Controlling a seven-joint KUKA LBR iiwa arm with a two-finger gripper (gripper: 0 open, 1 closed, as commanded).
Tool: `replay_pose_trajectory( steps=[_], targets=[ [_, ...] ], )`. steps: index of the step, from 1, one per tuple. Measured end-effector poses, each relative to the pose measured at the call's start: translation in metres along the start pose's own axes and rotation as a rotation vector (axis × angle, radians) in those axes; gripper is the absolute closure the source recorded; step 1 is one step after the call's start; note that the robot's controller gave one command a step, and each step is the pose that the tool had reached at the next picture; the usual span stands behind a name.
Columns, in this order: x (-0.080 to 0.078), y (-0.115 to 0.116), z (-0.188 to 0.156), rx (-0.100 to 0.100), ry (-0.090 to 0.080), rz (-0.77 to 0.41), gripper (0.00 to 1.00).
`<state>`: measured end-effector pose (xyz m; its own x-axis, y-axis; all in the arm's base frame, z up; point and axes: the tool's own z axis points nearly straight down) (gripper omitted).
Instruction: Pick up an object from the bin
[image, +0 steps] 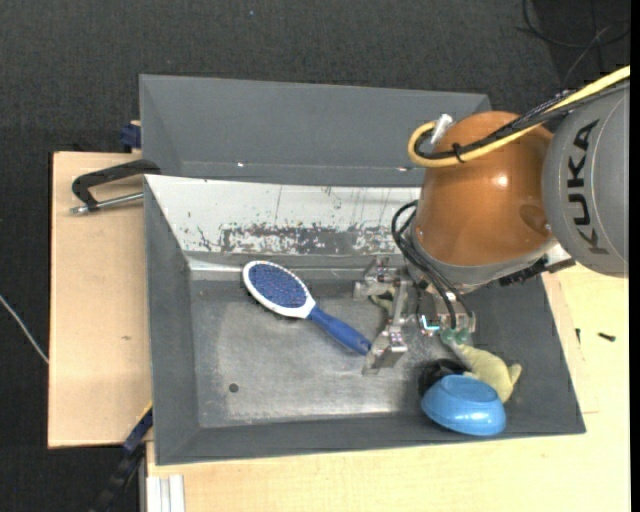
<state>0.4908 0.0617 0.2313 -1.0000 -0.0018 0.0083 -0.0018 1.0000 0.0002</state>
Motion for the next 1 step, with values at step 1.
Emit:
replay_pose_trajectory(
  steps=[1],
  targets=[
    [-0.0519, -0.0116, 0.148, -0.003, -0.011, 0.295, 0.0]
  ],
)
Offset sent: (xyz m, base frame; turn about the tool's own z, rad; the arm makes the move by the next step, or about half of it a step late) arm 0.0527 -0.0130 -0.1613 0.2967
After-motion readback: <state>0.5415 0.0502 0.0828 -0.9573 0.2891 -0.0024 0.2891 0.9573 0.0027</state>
